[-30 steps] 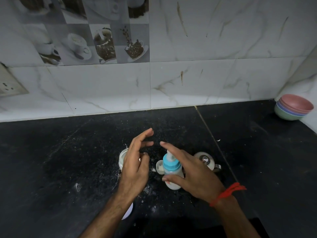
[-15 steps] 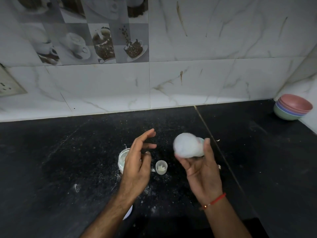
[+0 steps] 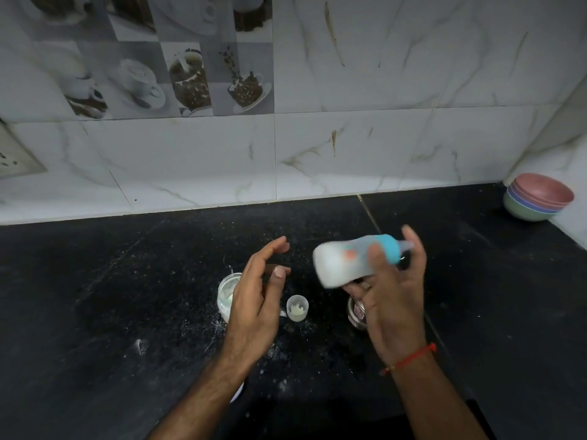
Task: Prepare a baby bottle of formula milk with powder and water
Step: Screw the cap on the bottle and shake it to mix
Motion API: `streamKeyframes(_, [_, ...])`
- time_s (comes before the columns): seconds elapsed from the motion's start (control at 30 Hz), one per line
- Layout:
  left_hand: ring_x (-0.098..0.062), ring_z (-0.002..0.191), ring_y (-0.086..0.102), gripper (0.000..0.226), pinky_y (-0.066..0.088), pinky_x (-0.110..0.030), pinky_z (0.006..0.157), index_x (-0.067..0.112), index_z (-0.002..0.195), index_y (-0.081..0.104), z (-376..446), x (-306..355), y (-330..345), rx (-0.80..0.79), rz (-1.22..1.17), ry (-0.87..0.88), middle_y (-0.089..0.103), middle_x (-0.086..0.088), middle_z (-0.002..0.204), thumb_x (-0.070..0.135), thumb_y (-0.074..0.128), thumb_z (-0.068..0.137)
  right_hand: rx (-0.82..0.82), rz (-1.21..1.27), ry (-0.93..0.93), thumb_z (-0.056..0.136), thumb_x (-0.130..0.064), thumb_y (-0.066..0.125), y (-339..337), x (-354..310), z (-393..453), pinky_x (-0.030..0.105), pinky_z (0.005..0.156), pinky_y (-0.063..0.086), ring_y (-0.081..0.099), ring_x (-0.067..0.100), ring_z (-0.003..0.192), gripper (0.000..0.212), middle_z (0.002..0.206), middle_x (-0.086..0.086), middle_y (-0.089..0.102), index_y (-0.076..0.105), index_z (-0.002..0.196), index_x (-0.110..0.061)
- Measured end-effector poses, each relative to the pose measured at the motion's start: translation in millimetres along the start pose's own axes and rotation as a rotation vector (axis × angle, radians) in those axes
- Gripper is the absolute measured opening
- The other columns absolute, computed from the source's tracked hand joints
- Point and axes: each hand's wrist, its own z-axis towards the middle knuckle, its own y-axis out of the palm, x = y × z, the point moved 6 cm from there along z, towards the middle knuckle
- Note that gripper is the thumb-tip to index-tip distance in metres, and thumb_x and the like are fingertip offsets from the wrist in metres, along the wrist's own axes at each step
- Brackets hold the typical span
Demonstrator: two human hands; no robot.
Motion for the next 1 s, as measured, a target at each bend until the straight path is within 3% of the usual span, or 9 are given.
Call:
streamKeyframes(0.13, [-0.012, 0.115, 0.070, 0.044, 0.051, -0.015, 0.095, 0.022, 0.148, 0.051, -0.1, 2.3, -1.9, 0.032, -0.022, -0.014, 0.064, 0.010, 0.139, 0.029, 0.046, 0.105, 0.111, 0.674, 0.407, 0.099, -0.042, 0.062, -8.6, 30.2, 7.5, 0.038, 0.077, 0.065, 0.068, 0.032, 0.123, 0.060, 0.136, 0.018, 0.067, 0.052, 0.147, -0.008])
streamKeyframes(0.27, [-0.010, 0.111, 0.071, 0.045, 0.052, -0.016, 0.093, 0.022, 0.149, 0.050, 0.3, 3.2, -3.1, 0.046, -0.027, -0.014, 0.065, 0.010, 0.138, 0.030, 0.045, 0.105, 0.108, 0.705, 0.379, 0.100, -0.041, 0.061, -10.7, 31.1, 10.1, 0.039, 0.078, 0.065, 0.068, 0.033, 0.123, 0.056, 0.135, 0.021, 0.067, 0.055, 0.144, -0.007])
streamKeyframes(0.37, [-0.011, 0.111, 0.071, 0.044, 0.052, -0.016, 0.093, 0.022, 0.149, 0.050, 0.0, 1.9, -3.5, 0.050, -0.039, -0.020, 0.064, 0.010, 0.139, 0.029, 0.045, 0.105, 0.040, 0.206, 0.152, 0.089, -0.035, 0.070, -8.2, 17.3, 9.9, 0.042, 0.078, 0.065, 0.071, 0.031, 0.116, 0.063, 0.136, 0.015, 0.065, 0.047, 0.146, -0.023])
streamKeyframes(0.5, [-0.010, 0.112, 0.071, 0.045, 0.053, -0.016, 0.092, 0.023, 0.149, 0.050, -0.3, -1.5, -2.4, 0.043, -0.032, -0.030, 0.064, 0.011, 0.139, 0.031, 0.046, 0.105, -0.415, -1.029, -0.409, 0.082, -0.037, 0.084, 15.2, 1.7, 1.5, 0.019, 0.105, 0.046, 0.054, 0.000, 0.129, 0.089, 0.147, -0.015, 0.051, 0.029, 0.150, -0.054])
streamKeyframes(0.57, [-0.009, 0.112, 0.071, 0.045, 0.053, -0.015, 0.092, 0.023, 0.149, 0.050, -0.7, -1.5, -0.7, 0.035, -0.028, -0.029, 0.064, 0.010, 0.139, 0.032, 0.046, 0.105, -0.496, -1.193, -0.399, 0.085, -0.041, 0.080, 18.1, 12.3, 0.0, 0.014, 0.109, 0.038, 0.044, -0.008, 0.130, 0.091, 0.148, -0.015, 0.048, 0.020, 0.150, -0.060])
streamKeyframes(0.63, [-0.008, 0.112, 0.070, 0.045, 0.052, -0.013, 0.091, 0.022, 0.149, 0.050, -1.0, 0.0, 0.3, 0.035, -0.034, -0.023, 0.064, 0.010, 0.140, 0.031, 0.046, 0.105, -0.451, -1.057, -0.326, 0.084, -0.035, 0.084, 15.6, 19.1, 0.0, 0.032, 0.111, 0.048, 0.053, 0.003, 0.130, 0.091, 0.149, -0.008, 0.051, 0.025, 0.150, -0.058])
streamKeyframes(0.73, [-0.011, 0.112, 0.070, 0.045, 0.052, -0.014, 0.092, 0.022, 0.148, 0.051, -0.5, -0.8, -0.9, 0.046, -0.045, -0.026, 0.064, 0.009, 0.139, 0.029, 0.046, 0.104, -0.188, -0.468, -0.057, 0.077, -0.019, 0.087, 4.1, 18.7, 4.1, 0.047, 0.093, 0.061, 0.069, 0.022, 0.118, 0.092, 0.138, 0.003, 0.061, 0.036, 0.149, -0.046])
streamKeyframes(0.9, [-0.013, 0.109, 0.072, 0.043, 0.052, -0.017, 0.093, 0.024, 0.147, 0.051, 0.7, -1.8, -5.1, 0.074, -0.040, -0.029, 0.065, 0.011, 0.138, 0.031, 0.045, 0.105, 0.037, 0.627, 0.518, 0.095, -0.039, 0.064, -1.9, 42.6, 6.3, 0.039, 0.074, 0.065, 0.073, 0.033, 0.112, 0.063, 0.135, 0.021, 0.067, 0.051, 0.147, -0.006])
streamKeyframes(1.0, [-0.012, 0.110, 0.072, 0.043, 0.052, -0.015, 0.092, 0.023, 0.147, 0.052, 1.1, -0.7, -4.3, 0.073, -0.043, -0.028, 0.065, 0.011, 0.138, 0.031, 0.046, 0.105, 0.025, 0.852, 0.565, 0.095, -0.039, 0.068, -2.7, 42.4, 8.7, 0.039, 0.077, 0.065, 0.072, 0.033, 0.115, 0.064, 0.137, 0.022, 0.065, 0.053, 0.145, -0.003])
